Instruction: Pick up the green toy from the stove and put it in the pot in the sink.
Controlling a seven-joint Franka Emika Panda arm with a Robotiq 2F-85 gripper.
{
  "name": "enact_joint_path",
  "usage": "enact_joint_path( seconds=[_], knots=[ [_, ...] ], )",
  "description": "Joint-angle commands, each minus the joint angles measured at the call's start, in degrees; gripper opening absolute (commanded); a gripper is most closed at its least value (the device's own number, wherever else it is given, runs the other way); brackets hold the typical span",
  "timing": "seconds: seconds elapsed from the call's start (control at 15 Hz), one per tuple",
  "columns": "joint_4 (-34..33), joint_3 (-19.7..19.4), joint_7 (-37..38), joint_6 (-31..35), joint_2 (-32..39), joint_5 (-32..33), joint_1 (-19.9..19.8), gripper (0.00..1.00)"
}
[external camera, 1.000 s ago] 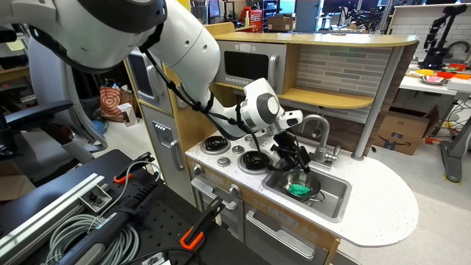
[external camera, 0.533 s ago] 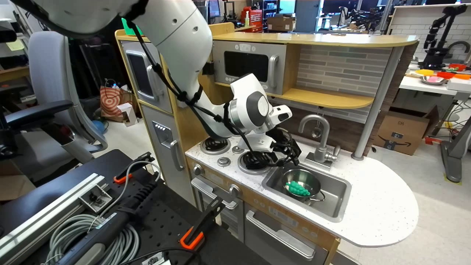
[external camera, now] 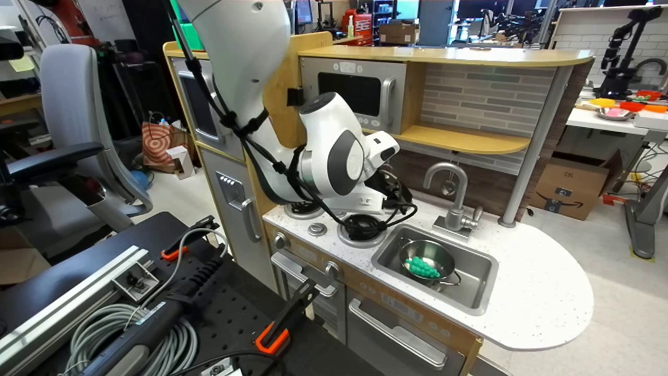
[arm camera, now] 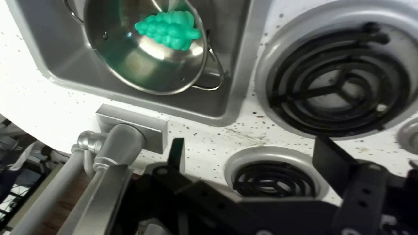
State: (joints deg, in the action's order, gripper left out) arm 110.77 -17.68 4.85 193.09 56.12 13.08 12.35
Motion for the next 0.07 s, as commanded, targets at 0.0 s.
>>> enact_joint_path(
  seconds=[0.0],
  knots=[
    [1.7,2.4,-5.2,-0.1,-1.6,-4.1,-1.5,1.00]
  ],
)
